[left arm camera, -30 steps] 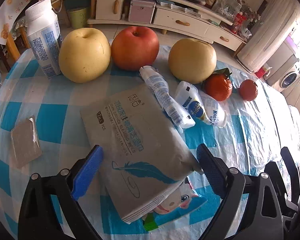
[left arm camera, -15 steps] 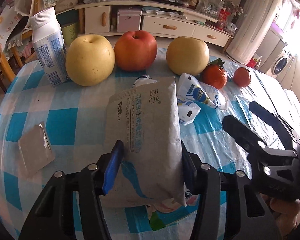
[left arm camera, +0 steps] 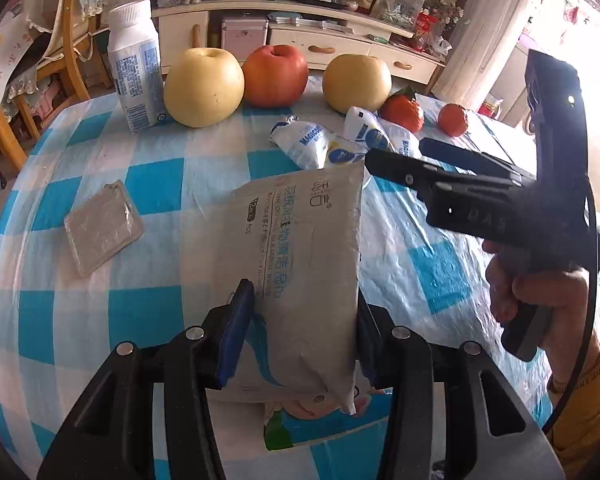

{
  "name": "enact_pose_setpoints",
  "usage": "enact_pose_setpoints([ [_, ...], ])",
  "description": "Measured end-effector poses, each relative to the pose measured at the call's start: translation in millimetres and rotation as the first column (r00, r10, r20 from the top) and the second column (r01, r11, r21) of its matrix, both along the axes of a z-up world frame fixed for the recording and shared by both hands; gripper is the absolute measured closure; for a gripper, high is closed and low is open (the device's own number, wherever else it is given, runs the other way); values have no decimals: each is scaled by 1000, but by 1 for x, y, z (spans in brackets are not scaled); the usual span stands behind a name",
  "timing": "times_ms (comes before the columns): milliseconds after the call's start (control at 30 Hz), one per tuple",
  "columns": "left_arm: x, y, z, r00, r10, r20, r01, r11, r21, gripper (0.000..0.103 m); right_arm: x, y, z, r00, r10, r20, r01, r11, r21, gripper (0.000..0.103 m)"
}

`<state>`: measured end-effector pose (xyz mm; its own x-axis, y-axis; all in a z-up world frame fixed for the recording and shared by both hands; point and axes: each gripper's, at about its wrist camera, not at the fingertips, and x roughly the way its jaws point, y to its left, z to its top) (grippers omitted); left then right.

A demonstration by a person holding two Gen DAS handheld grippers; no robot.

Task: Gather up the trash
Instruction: 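Grasp the white MAGICDAY pouch with the right tool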

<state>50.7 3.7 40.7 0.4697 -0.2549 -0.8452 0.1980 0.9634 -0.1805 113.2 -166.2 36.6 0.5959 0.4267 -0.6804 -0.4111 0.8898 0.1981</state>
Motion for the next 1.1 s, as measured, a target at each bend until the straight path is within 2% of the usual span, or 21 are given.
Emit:
enact_pose_setpoints([
  [67,-6,1,1,1000,-3,-8,3,1000,-15,55,-3,3,1,1000,22,-2,-22,1000,11,12],
  [200,-18,8,0,1000,1,8,-1,999,-37,52,-7,17,0,999,45,11,-44,999,-27,12],
  [300,-18,12,1,999,-2,33,2,1000,-16,38,-5,20,-7,999,40,-8,-40,998,-50,12],
  [367,-16,14,2,999,1,53,-2,1000,23,23,-2,20,-13,999,31,-33,-33,997,-63,12],
  [500,-8,25,1,997,-2,72,3,1000,-12,18,2,22,-18,997,36,-66,-39,998,-57,12],
  [667,2,36,-13,1000,15,23,-14,998,-61,17,6,36,-21,995,64,-76,-71,993,-89,12],
  [900,4,35,-17,999,-22,31,24,998,-60,17,16,45,-26,993,66,-98,-78,989,-129,12],
  [967,5,33,-18,999,-40,38,42,998,-54,14,18,47,-26,993,66,-98,-78,988,-132,13],
  [1067,9,33,-21,998,-46,46,47,998,-39,9,17,49,-25,995,55,-81,-68,984,-164,27],
  [1100,10,34,-22,998,-40,45,41,999,-29,8,16,50,-25,996,53,-74,-65,983,-173,35],
])
